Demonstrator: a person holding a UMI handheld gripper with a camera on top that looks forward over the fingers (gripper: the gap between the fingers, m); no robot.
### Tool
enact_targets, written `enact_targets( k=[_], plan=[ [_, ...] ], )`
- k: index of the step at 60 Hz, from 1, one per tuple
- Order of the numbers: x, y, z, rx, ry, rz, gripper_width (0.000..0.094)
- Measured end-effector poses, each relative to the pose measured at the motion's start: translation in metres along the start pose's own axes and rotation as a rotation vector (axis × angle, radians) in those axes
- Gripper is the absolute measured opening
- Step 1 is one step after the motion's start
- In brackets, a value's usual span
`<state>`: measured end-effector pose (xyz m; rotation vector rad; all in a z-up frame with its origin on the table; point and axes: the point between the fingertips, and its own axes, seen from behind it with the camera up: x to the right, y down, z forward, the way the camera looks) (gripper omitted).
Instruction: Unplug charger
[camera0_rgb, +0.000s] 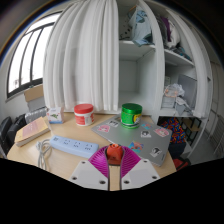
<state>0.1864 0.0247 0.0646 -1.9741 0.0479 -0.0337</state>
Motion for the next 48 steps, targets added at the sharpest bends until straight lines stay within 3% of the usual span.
enact_targets(
  k=[9,27,29,36,40,48],
  plan=[
    [0.009,0.033,0.014,-0.093,0.009,-0.031,0.0143],
    [0.017,0.061,0.024,-0.188,0.008,0.001,0.0334],
    [0.016,0.059,0.021,-0.176,-0.005,0.013,0.0390],
    [0.016,0.049,0.004,-0.137,-0.049,0.030,0.0719],
    [0.020,0.042,-0.012,-0.111,-0.074,0.015,0.0848],
    [0.036,0.031,-0.050,-0.033,-0.083,-0.018,0.0848]
  ],
)
